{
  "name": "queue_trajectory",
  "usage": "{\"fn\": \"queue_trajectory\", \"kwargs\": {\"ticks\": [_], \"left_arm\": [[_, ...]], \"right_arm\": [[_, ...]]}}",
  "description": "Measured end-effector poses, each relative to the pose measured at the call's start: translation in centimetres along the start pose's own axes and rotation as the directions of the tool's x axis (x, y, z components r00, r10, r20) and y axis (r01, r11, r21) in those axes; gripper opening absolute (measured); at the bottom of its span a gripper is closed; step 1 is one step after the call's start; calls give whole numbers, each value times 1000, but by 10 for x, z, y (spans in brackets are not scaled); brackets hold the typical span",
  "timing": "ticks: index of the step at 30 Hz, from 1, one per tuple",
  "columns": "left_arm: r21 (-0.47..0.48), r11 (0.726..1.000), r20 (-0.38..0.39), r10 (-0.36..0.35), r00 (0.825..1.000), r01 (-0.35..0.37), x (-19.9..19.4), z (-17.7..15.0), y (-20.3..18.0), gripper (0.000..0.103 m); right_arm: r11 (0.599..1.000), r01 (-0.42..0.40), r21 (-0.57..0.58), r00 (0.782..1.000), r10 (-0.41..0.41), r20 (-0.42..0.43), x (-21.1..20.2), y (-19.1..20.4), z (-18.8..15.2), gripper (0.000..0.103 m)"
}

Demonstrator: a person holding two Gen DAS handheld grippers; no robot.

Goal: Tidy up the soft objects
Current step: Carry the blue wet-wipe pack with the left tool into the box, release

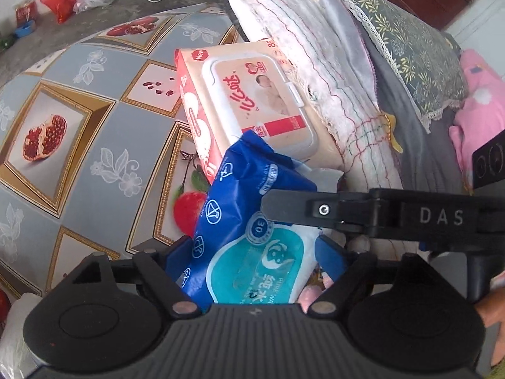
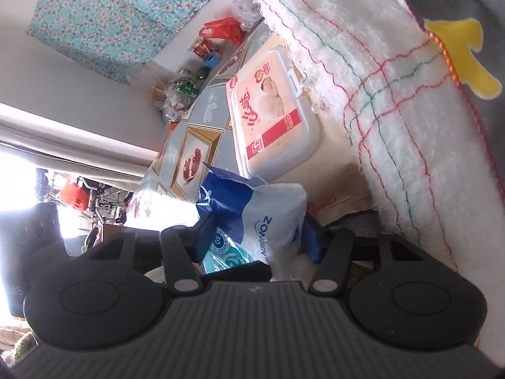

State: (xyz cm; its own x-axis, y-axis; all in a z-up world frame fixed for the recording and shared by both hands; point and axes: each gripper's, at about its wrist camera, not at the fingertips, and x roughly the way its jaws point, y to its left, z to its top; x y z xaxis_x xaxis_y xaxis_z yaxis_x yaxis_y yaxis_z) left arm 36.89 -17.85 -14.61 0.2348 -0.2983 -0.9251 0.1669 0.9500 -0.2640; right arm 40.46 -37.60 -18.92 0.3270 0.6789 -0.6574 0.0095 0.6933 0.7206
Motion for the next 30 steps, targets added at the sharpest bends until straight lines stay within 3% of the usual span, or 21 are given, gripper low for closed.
{"fn": "queue_trajectory", "kwargs": {"ticks": [3, 11, 18, 22, 30], "left_arm": [[-3, 1000, 18, -20, 1000, 20, -7, -4, 1, 80], [-12, 998, 110, -57, 992, 59, -48, -13, 6, 79], [-16, 995, 204, -90, 975, 95, -111, -29, 18, 78], [-53, 991, 244, -105, 964, 122, -156, -46, 39, 78], [-157, 985, 297, -24, 955, 74, -257, -99, 105, 77]], "right_arm": [[1000, -5, -2, 1000, 5, 20, -8, 8, -1, 43], [998, -15, -59, 997, 20, 77, -39, 50, -6, 41], [991, -34, -126, 989, 51, 138, -73, 114, -26, 41], [988, -100, -115, 982, 116, 147, -83, 155, -46, 41], [970, -216, -110, 971, 226, 84, -61, 264, -102, 40]]}}
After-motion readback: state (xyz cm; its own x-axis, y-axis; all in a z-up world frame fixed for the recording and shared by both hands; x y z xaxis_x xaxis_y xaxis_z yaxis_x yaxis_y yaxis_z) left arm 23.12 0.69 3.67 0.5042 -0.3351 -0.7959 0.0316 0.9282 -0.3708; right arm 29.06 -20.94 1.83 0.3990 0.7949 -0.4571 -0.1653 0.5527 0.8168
